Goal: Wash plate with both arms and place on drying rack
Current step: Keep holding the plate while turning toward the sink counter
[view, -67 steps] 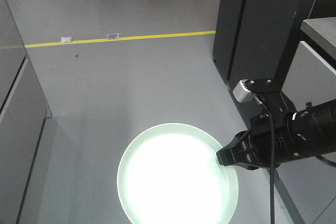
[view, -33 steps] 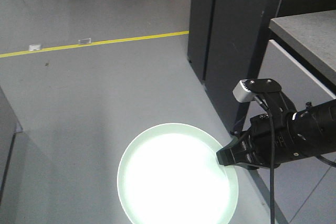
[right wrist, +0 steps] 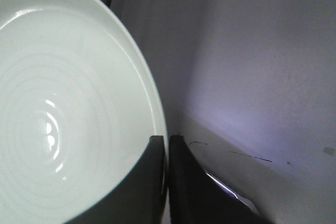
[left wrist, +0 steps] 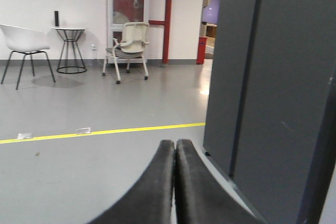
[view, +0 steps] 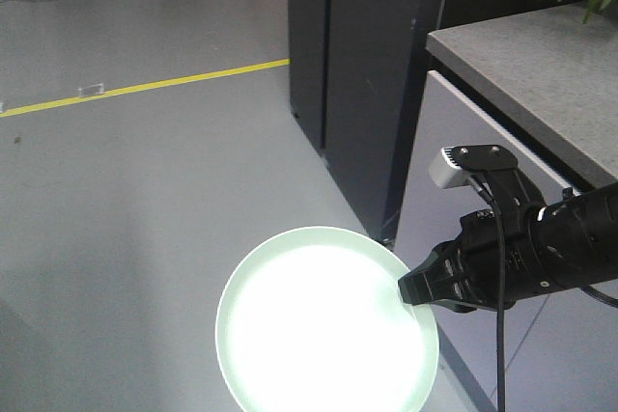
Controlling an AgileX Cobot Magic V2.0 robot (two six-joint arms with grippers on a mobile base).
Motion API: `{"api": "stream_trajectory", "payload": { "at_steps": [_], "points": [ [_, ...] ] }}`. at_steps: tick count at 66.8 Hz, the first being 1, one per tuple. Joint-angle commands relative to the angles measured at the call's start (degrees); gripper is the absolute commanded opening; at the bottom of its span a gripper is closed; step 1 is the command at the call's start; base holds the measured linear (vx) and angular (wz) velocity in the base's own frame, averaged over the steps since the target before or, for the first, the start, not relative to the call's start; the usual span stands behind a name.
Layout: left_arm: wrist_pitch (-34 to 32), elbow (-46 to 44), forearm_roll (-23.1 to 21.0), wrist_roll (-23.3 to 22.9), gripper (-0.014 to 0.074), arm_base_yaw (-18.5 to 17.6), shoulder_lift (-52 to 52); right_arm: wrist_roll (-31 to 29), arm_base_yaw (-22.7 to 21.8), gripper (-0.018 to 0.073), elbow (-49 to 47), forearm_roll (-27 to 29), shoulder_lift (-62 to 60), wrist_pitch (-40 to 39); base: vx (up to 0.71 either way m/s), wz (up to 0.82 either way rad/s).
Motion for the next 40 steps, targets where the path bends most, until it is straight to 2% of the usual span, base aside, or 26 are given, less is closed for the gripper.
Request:
{"api": "stream_trajectory", "payload": {
  "at_steps": [1, 40],
  "points": [
    [-4.36, -1.52, -0.43, -0.03, -0.0006, -0.44, -0.81, -0.54, 0.01, -0.0001, -1.48, 2.41, -1.58, -0.98, 0.07, -0.26],
    [-4.36, -1.52, -0.43, -0.03, -0.0006, -0.44, -0.81, -0.58, 0.01, -0.0001, -1.48, 2.41, -1.58, -0.98, 0.08, -0.31]
  ]
}}
